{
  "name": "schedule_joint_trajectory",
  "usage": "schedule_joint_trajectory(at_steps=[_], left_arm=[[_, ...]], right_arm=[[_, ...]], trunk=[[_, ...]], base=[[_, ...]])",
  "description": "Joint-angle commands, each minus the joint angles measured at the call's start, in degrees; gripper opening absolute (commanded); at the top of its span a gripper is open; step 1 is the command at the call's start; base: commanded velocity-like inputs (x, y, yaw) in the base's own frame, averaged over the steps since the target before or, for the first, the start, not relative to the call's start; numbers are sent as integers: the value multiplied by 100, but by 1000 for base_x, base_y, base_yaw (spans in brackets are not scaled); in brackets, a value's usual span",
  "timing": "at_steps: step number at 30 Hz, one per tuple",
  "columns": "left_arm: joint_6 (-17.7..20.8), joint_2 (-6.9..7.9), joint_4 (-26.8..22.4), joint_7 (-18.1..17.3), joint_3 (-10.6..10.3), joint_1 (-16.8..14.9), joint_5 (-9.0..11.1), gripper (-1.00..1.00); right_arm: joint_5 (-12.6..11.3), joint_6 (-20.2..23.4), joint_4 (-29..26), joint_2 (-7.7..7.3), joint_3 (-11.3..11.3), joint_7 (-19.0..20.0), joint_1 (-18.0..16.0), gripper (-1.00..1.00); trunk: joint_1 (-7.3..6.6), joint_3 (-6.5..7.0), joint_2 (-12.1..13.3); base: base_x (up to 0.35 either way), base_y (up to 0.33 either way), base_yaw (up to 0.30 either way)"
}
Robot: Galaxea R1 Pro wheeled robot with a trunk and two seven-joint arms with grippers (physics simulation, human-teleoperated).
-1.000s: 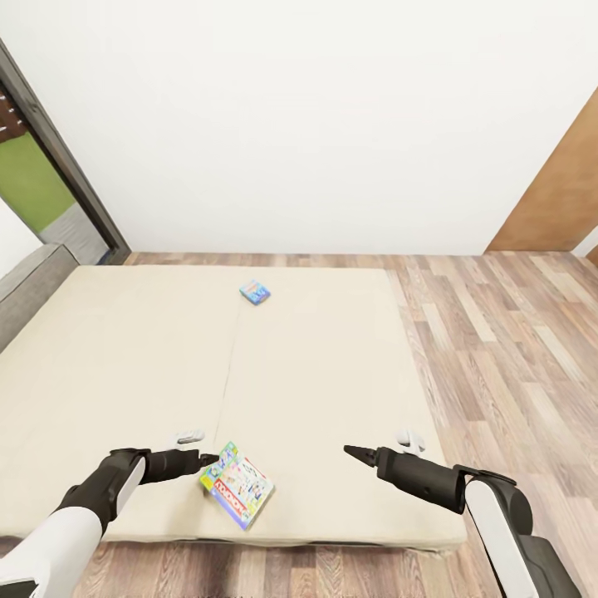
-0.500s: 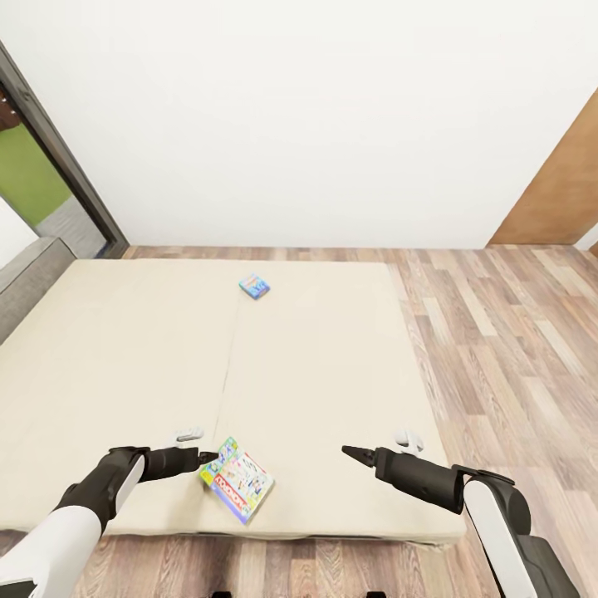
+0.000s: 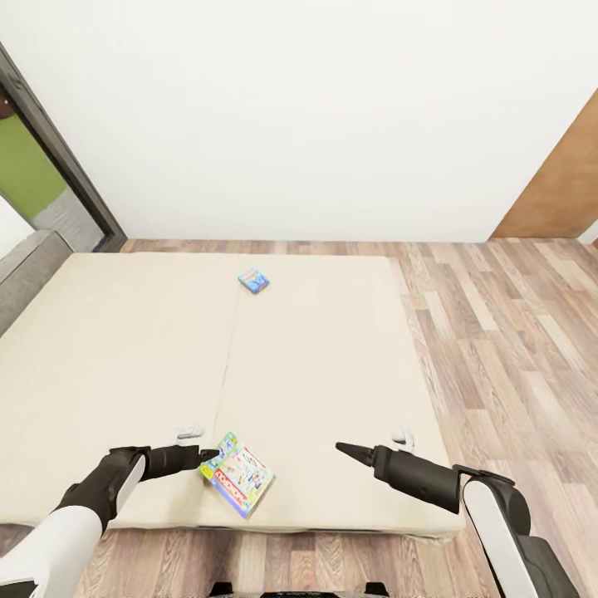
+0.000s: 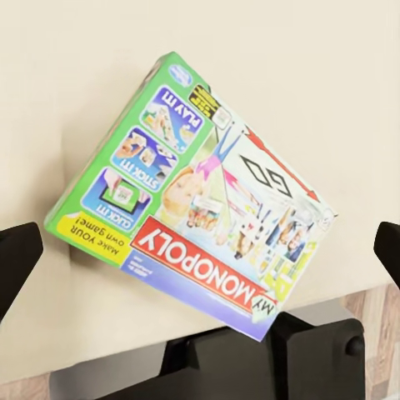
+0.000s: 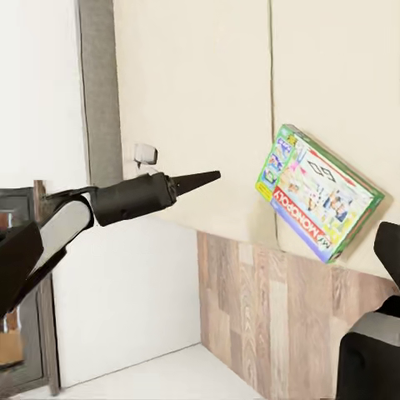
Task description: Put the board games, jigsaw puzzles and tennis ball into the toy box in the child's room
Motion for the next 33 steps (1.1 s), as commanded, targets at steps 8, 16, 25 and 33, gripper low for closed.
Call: schedule_joint_trajectory(at_steps=[8,16,25,33], left_arm=[[4,1,-5,-27,30,-3,-5,100],[-7,2,-5,-27,32,-3,-2,100],[-20,-2,-5,-27,36,-3,-1,100],[-26,-1,-5,-26,37,-3,2,100]], right_arm=[[44,23,-5,0,-3,828,-3,100],[45,23,-5,-2,-13,890,-3,100],[45,23,-5,-6,-22,891,-3,100],[53,23,-5,1,-19,887,-3,100]], trunk=[[3,-84,-10],[3,-159,-10],[3,-244,-10],[3,-320,-10]], base=[[0,0,0],[0,0,0],[0,0,0],[0,0,0]])
